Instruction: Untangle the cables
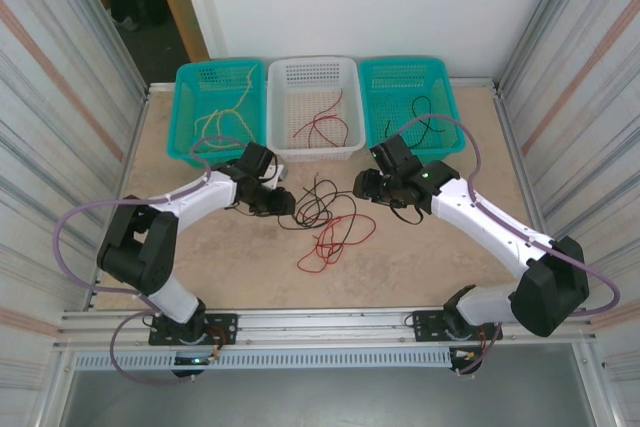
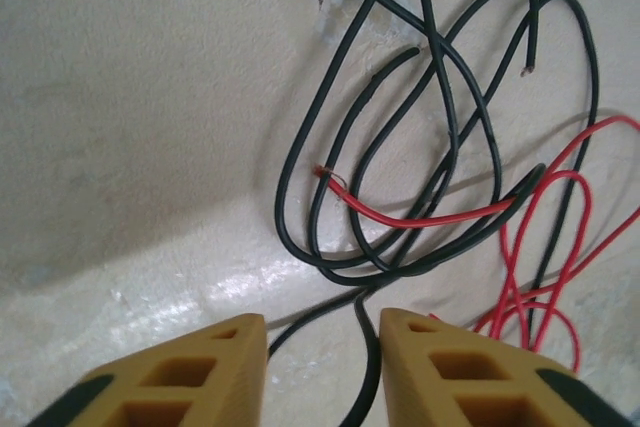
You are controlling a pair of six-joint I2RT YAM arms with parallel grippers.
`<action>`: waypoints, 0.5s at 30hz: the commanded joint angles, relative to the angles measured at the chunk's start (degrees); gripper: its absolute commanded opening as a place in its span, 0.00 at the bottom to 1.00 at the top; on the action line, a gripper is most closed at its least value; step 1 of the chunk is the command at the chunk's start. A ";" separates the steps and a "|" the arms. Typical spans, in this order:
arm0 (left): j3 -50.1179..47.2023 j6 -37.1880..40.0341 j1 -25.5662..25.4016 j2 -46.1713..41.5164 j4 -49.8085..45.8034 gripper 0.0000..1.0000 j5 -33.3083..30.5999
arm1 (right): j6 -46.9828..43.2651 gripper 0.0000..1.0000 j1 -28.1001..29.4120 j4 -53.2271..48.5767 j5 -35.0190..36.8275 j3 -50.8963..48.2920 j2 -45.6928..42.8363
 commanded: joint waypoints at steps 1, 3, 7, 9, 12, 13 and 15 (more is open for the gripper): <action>0.75 -0.64 0.07 -0.96 -1.30 0.24 2.12 | 0.84 0.56 0.41 -1.64 1.70 1.38 -0.73; 0.84 -0.38 0.07 -2.35 -2.70 0.10 1.94 | 0.72 0.56 0.46 -1.58 1.89 1.90 -0.75; 0.83 0.39 0.02 -5.27 -4.57 0.00 2.27 | 0.78 0.56 0.39 -1.21 1.72 2.27 -0.53; 1.25 0.68 0.06 -6.54 -5.63 0.00 2.87 | 0.86 0.56 0.40 -1.03 1.37 2.38 -0.41; 3.43 1.31 0.07 -8.12 -7.71 0.00 4.92 | 0.91 0.56 0.56 -0.67 0.71 2.27 -0.80; 4.61 1.60 0.07 -8.60 -8.43 0.00 6.04 | 0.91 0.56 0.74 -0.51 0.58 2.24 -1.09; 7.53 2.39 0.07 -10.13 -9.05 0.00 10.75 | 0.98 0.56 1.13 0.00 0.08 2.01 -1.45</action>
